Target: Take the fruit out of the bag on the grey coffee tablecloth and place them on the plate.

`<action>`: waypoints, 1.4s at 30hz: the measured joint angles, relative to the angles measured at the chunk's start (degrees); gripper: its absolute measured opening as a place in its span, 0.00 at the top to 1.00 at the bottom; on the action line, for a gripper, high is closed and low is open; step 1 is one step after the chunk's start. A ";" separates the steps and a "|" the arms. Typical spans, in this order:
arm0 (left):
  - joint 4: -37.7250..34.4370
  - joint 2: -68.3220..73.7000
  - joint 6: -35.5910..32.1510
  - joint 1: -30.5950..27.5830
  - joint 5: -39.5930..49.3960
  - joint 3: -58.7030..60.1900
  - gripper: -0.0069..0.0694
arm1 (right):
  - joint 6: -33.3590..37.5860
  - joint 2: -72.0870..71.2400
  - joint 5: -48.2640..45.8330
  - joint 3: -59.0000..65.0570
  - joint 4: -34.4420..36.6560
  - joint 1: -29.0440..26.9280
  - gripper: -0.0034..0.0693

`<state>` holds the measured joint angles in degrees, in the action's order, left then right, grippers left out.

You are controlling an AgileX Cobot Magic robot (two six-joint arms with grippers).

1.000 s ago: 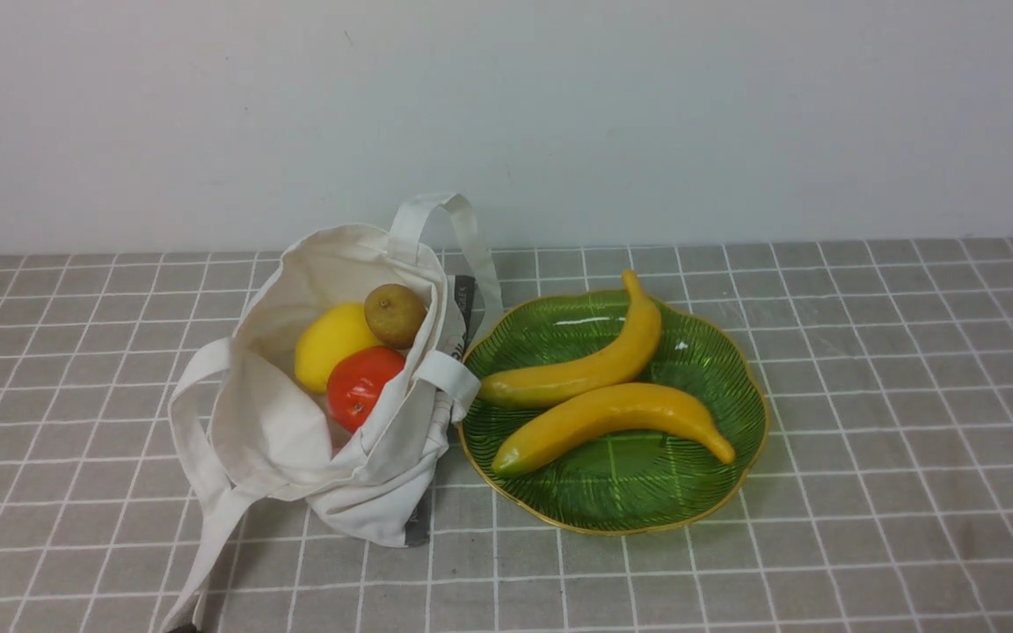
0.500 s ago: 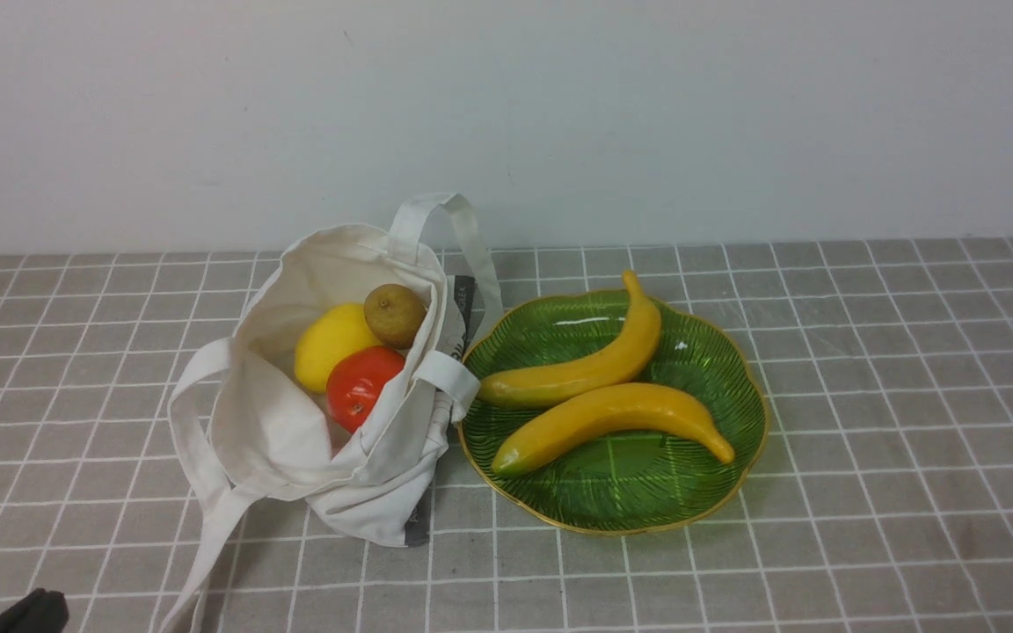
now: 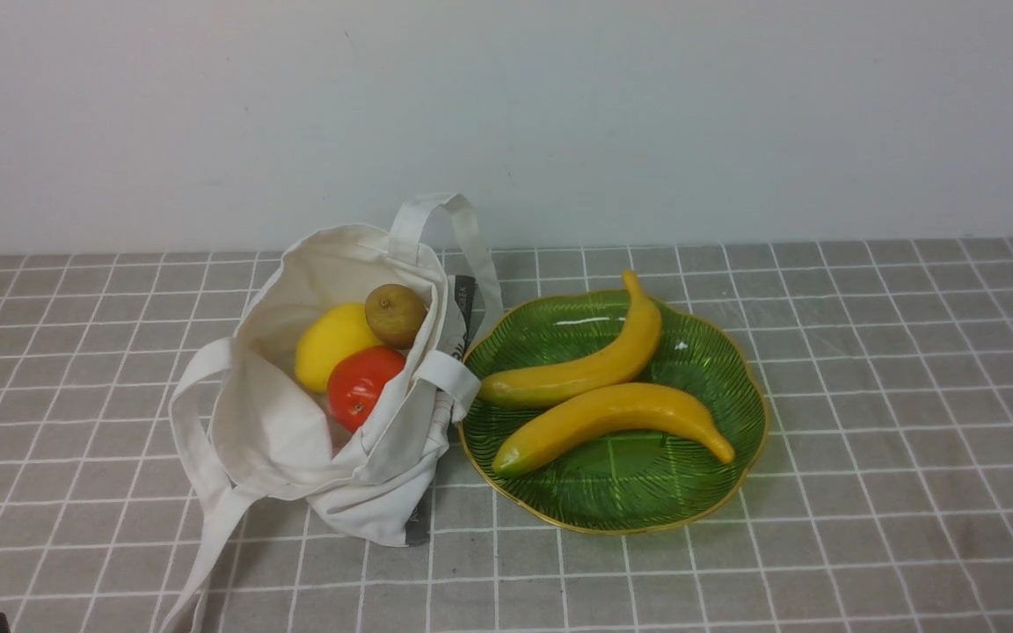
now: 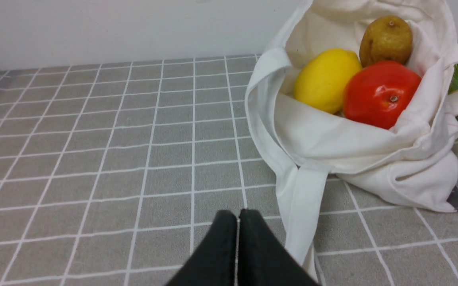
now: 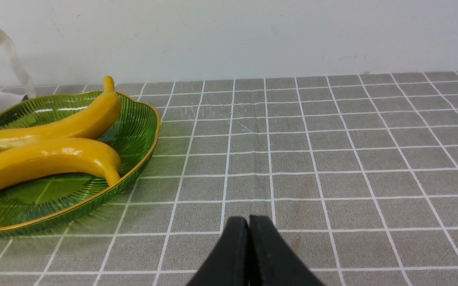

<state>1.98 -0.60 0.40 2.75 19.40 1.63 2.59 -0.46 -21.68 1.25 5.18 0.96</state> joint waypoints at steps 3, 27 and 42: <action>-0.06 0.00 0.00 0.00 1.86 0.00 0.92 | 0.00 0.00 0.00 0.00 0.00 0.00 0.97; -0.11 0.00 0.00 -0.17 2.06 0.00 0.92 | 0.00 0.00 0.00 0.00 0.00 0.00 0.97; -0.11 0.00 0.05 -0.17 2.06 0.00 0.92 | 0.00 0.00 0.00 0.00 0.00 0.00 0.97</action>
<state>1.87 -0.60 0.45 2.58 21.46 1.63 2.59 -0.46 -21.68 1.25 5.18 0.96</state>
